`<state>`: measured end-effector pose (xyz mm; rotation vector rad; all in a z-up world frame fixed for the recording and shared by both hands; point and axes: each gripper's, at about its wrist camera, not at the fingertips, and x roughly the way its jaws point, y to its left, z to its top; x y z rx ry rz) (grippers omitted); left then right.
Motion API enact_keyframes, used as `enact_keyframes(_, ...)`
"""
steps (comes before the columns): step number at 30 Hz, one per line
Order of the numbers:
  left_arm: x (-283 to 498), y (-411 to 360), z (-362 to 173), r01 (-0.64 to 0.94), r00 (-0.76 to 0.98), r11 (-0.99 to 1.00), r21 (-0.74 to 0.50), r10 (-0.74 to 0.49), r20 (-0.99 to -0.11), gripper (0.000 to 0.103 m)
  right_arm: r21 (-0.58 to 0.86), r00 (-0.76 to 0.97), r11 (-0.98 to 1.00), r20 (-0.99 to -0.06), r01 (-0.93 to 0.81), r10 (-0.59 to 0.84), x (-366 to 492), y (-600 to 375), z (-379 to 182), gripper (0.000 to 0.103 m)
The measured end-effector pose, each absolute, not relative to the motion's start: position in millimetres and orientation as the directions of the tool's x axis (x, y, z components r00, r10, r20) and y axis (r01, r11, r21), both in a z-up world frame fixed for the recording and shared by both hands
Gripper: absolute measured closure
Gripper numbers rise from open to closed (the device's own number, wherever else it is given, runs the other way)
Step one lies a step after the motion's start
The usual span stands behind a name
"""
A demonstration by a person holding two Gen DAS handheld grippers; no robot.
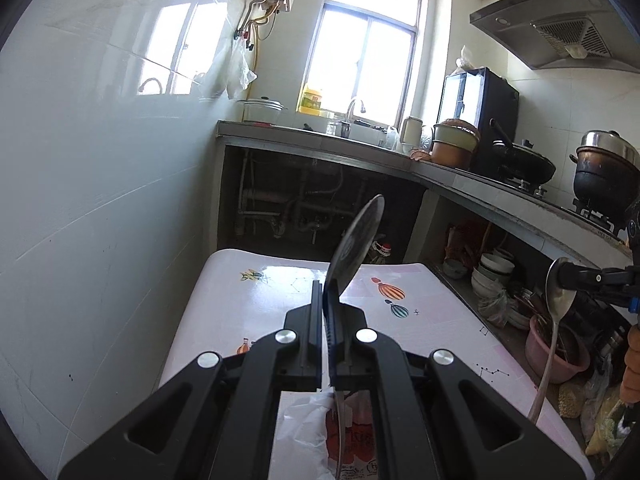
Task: Organize utensils
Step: 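Lower the left spoon into the holder and open the left gripper while the right gripper hovers nearby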
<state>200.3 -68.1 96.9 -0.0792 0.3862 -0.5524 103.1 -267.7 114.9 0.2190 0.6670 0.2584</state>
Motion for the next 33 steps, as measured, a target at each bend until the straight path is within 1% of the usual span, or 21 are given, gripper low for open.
enact_keyframes(8,182,-63,102,0.503,0.788,0.856,-0.122,-0.512,-0.343,0.102,0.309,0.743,0.934,-0.579,-0.179,0.335,101,-264,108,0.102)
enact_keyframes(21,158,-68,88,0.47,0.79,0.882,-0.041,-0.441,-0.426,0.101,0.316,0.748,0.931,-0.569,-0.183,0.34,83,-265,113,0.101)
enact_keyframes(25,155,-64,86,0.439,0.786,0.897,-0.046,-0.408,-0.464,0.101,0.315,0.751,0.93,-0.563,-0.189,0.344,76,-264,117,0.1)
enact_keyframes(33,147,-56,88,0.414,0.762,0.906,-0.09,-0.399,-0.511,0.101,0.297,0.756,0.934,-0.561,-0.196,0.337,67,-260,123,0.1)
